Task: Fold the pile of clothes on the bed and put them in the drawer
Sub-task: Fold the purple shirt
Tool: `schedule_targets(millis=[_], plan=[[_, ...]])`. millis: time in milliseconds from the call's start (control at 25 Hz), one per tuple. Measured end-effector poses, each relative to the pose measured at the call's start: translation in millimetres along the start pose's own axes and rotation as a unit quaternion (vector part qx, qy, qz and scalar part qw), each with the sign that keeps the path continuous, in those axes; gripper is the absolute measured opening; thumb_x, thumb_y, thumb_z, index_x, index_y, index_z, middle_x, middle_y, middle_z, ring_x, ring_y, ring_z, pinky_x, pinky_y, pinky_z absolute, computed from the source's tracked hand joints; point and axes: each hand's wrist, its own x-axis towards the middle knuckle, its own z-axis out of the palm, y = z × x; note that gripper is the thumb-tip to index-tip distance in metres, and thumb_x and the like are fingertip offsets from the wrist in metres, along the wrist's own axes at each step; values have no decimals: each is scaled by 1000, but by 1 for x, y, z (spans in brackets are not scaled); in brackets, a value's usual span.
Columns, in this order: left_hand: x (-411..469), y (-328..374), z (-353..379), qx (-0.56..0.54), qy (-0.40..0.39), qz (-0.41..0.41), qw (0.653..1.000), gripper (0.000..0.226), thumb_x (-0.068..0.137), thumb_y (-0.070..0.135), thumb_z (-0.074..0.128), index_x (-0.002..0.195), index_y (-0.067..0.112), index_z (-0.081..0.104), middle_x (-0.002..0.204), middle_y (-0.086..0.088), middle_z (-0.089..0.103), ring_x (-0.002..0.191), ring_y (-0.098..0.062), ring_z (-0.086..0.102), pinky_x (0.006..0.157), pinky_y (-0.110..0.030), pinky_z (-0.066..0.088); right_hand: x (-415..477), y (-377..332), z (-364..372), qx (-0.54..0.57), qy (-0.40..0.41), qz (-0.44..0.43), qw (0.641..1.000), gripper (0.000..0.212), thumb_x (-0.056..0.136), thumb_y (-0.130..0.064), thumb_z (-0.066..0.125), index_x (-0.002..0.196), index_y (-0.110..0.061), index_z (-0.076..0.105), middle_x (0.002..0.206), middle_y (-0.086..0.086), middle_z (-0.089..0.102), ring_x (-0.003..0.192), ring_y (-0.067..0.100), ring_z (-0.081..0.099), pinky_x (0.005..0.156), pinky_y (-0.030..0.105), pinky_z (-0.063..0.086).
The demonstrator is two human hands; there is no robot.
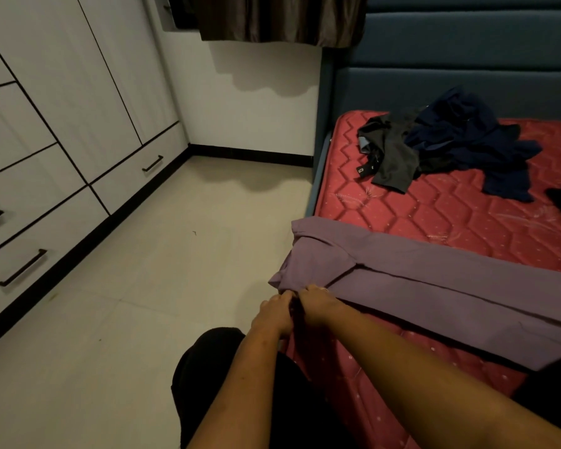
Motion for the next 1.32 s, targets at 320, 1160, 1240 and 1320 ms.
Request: schedule_targets(millis=[320,1160,1240,1320], plan=[[-6,-3,0,88,-29,-239,967,43,96,22,47,138,14,46,139,-6,49,127,-23,49,95,-33,44,3,7,-12,-126,118,-28,985,23,96,-7,46,115,-10,58,117,11,60,108,29,54,73,37,42],[16,24,-34,-163,433,97,881,50,86,-1,53,133,11,40,135,-12,40,126,-35,40,94,-50,45,16,39,-24,276,-11,24,961,17,96,-10,45,105,-9,60,101,18,59,87,30,55,72,32,39],[19,41,-46,-47,421,154,893,55,78,8,50,132,18,42,136,-8,42,132,-38,31,98,-57,42,12,66,-39,360,2,-2,933,21,88,1,53,103,-4,66,100,18,64,87,28,59,71,29,40],[22,71,-56,73,409,205,886,59,71,21,43,130,24,47,133,-8,47,131,-37,30,104,-61,34,-2,100,-60,491,103,27,865,29,89,2,54,113,-7,67,96,12,66,77,19,57,64,27,41]])
